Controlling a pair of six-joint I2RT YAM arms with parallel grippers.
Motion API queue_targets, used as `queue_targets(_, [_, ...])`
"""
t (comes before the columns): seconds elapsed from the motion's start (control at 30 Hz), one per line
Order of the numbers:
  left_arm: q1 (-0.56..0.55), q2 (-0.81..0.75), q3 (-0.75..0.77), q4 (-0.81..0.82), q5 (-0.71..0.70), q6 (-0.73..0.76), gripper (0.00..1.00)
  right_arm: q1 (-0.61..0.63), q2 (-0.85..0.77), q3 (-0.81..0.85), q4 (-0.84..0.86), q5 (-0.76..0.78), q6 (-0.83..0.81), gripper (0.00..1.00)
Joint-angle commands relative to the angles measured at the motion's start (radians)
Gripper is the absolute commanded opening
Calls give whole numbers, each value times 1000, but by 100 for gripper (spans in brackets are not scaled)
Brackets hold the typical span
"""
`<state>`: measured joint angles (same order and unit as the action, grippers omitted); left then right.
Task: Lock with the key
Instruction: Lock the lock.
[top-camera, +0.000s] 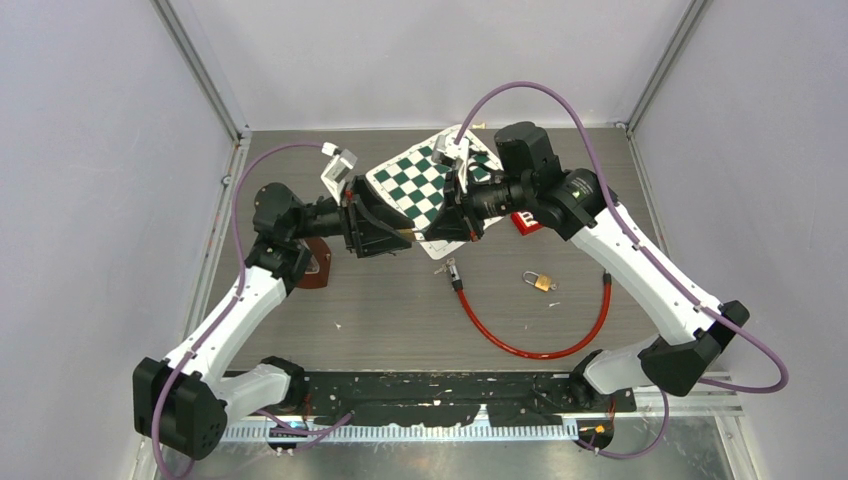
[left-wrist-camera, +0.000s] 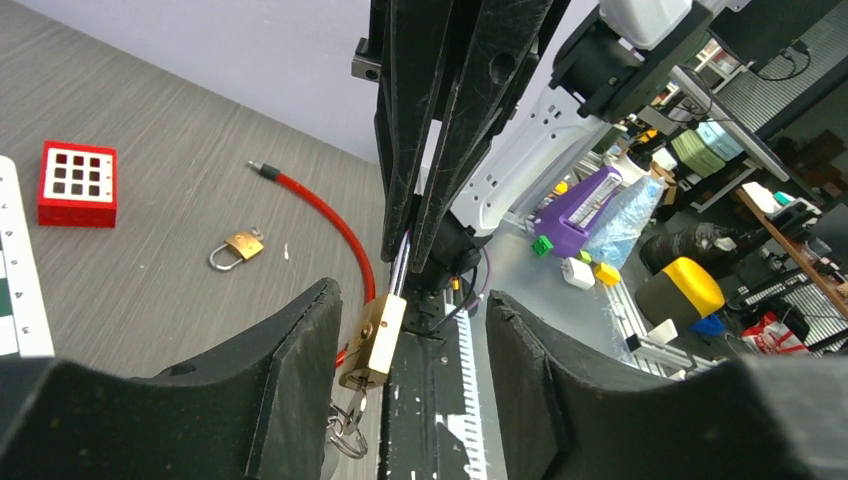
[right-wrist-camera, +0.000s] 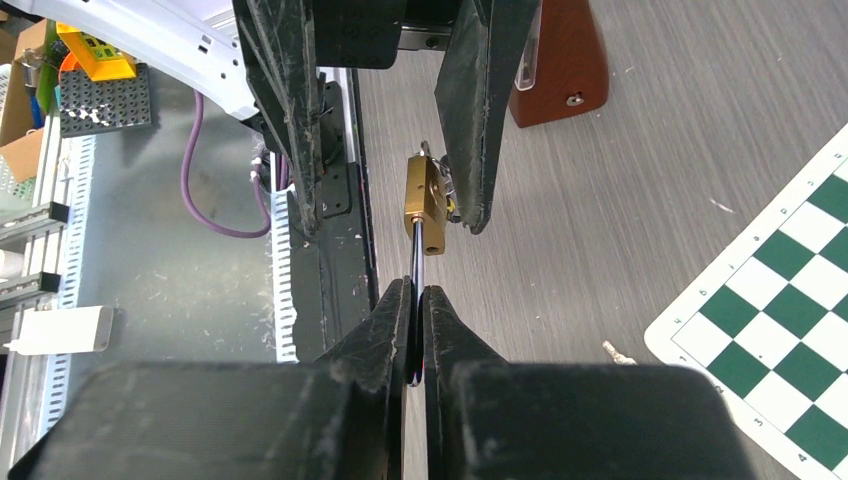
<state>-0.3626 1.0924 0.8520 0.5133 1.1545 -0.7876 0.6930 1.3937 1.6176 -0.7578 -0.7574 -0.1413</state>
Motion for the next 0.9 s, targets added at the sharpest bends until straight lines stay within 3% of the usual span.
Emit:
queue_targets(0.0, [-5,-28,10,-58,-22,73,51,5,-14,44,49,-22,36,5])
queue_targets(0.27, [-9,-58,-7,-179,-57,172,54,5,-38,8,105,-16,77,5])
queue_targets(0.43, [-9,-62,-6,-196,-72,190,48,5,-48,-5,120,-13,88,5])
queue_targets(0.7, [-5,-57,12,-206,-82,195,29,5,-46,-8,133,-9,97,5])
queue_targets(0.87, [8,-37,41,-220,-44,184,2,5,-54,-17,156,-14,110,5])
